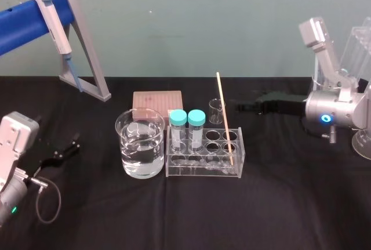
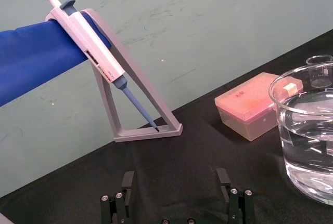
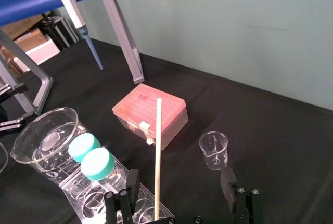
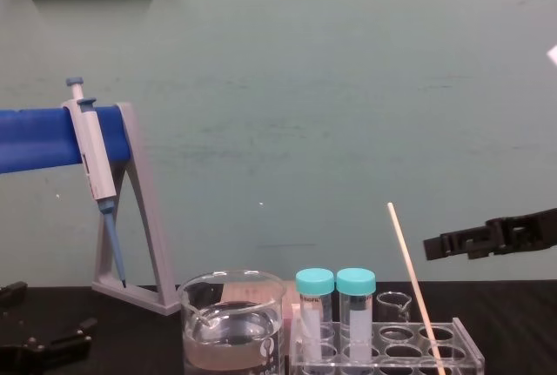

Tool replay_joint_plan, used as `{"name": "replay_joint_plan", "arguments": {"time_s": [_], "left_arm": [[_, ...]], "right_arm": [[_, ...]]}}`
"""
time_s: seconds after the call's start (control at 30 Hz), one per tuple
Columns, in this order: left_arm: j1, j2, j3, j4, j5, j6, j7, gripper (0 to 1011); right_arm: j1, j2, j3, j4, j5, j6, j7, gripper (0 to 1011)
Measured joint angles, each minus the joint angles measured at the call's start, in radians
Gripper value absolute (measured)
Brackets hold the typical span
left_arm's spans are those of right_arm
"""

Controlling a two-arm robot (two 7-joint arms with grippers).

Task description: Hold the thermometer with one hand and immerse one end into the beaker, then reinsert it into the test tube rack.

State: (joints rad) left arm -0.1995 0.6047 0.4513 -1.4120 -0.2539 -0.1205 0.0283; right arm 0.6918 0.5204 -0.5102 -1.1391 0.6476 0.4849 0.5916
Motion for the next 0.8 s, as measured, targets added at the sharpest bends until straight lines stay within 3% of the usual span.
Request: {"name": "replay_joint_plan", "arguments": {"time_s": [0.37, 0.8], "left_arm": [[0.0, 0.0, 0.0, 0.0, 0.0, 0.0, 0.0, 1004], [0.0, 0.0, 0.0, 0.0, 0.0, 0.0, 0.0, 1004]], "right_arm": [[0.037, -0.048, -0.041, 0.059, 0.007, -0.005, -0.006, 1003], [0.032, -0.077, -0.052, 0.05, 0.017, -0.02, -0.046, 1003]]}}
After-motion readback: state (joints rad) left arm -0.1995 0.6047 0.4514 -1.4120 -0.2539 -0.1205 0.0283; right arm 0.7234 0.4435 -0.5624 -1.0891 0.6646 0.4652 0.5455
